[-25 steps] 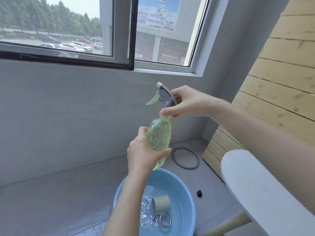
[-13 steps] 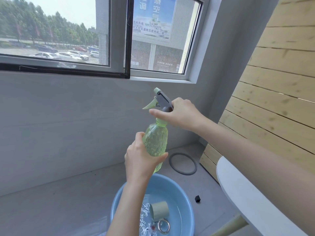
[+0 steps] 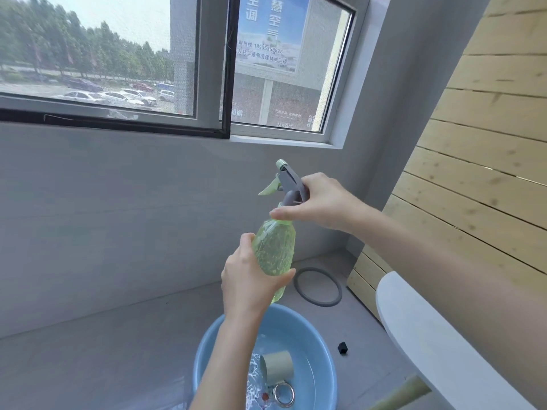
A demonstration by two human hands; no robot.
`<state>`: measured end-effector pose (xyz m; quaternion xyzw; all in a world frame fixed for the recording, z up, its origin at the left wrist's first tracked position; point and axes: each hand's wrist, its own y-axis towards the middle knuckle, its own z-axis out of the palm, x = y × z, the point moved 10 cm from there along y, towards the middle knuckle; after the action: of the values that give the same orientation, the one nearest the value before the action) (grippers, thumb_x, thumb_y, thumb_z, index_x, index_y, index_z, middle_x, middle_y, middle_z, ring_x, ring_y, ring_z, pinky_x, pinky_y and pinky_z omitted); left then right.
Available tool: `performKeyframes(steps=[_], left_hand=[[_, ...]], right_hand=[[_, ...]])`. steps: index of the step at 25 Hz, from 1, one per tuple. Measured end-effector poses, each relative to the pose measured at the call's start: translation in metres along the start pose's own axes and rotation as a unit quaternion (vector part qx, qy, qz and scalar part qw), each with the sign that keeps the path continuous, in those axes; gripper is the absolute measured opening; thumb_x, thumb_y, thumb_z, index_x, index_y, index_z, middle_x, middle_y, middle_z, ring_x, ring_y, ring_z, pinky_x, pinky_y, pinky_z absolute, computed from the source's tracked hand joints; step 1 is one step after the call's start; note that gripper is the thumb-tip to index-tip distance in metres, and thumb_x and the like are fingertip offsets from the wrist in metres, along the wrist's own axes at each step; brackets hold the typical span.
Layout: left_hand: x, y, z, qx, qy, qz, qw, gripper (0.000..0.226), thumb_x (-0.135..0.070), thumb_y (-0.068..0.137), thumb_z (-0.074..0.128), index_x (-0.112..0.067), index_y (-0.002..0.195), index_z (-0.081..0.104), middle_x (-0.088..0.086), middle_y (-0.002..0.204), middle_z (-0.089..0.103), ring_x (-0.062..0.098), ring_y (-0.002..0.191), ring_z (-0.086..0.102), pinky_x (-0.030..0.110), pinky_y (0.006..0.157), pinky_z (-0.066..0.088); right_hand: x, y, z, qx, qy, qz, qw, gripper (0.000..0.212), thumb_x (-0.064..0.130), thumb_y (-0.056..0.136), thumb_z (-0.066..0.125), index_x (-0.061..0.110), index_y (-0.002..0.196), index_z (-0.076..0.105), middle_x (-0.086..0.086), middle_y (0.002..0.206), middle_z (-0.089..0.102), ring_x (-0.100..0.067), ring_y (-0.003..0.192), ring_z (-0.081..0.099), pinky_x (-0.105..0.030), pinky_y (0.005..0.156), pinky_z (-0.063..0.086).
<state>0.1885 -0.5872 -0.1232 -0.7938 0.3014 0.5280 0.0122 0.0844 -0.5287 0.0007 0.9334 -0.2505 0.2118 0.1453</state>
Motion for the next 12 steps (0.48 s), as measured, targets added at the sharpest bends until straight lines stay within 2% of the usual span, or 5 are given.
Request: performKeyframes(steps=[2,4,7,10,12], left_hand=[[-0.001,0.0,-0.001,-0.001,-0.004,0.002,1.0,0.073,-0.046,0.061,0.083,-0.023,0.118,0.044,-0.006,0.106,0.061,0.02,0.101,0.055,0.028,0.073,0.032],[-0.001,0.0,-0.001,-0.001,-0.007,0.001,1.0,0.073,-0.046,0.062,0.083,-0.023,0.119,0.043,-0.007,0.106,0.06,0.02,0.103,0.054,0.026,0.073,0.029],[-0.001,0.0,0.0,-0.002,-0.011,0.001,1.0,0.071,-0.045,0.062,0.083,-0.022,0.116,0.044,-0.007,0.104,0.061,0.02,0.101,0.054,0.026,0.073,0.029],[-0.001,-0.001,0.0,-0.005,-0.015,-0.002,1.0,0.071,-0.045,0.062,0.083,-0.022,0.116,0.044,-0.006,0.106,0.061,0.02,0.101,0.054,0.026,0.074,0.029],[-0.003,0.0,0.001,-0.006,-0.009,0.004,1.0,0.072,-0.045,0.062,0.083,-0.022,0.117,0.044,-0.006,0.107,0.061,0.02,0.102,0.054,0.026,0.074,0.029]], right_hand=[[0.004,-0.002,-0.002,-0.018,-0.088,-0.007,0.996,0.042,0.061,0.073,0.07,0.019,0.077,0.065,0.003,0.073,0.061,-0.014,0.072,0.056,-0.026,0.061,0.041],[0.007,-0.005,0.0,0.021,-0.104,0.0,0.994,0.053,0.064,0.069,0.071,0.019,0.092,0.055,0.003,0.085,0.062,-0.015,0.081,0.059,-0.03,0.068,0.045],[0.01,-0.005,0.002,0.065,0.03,0.0,0.997,0.047,0.028,0.073,0.08,0.016,0.107,0.049,-0.001,0.096,0.066,-0.016,0.086,0.061,-0.03,0.08,0.051],[0.012,-0.006,-0.005,-0.032,-0.013,-0.027,0.999,0.027,0.031,0.074,0.079,0.015,0.085,0.06,0.007,0.07,0.058,-0.009,0.066,0.053,-0.014,0.058,0.041],[0.012,-0.008,-0.004,-0.079,-0.058,-0.037,0.995,0.035,0.052,0.073,0.075,0.019,0.073,0.064,0.008,0.065,0.06,-0.011,0.067,0.056,-0.019,0.061,0.043]])
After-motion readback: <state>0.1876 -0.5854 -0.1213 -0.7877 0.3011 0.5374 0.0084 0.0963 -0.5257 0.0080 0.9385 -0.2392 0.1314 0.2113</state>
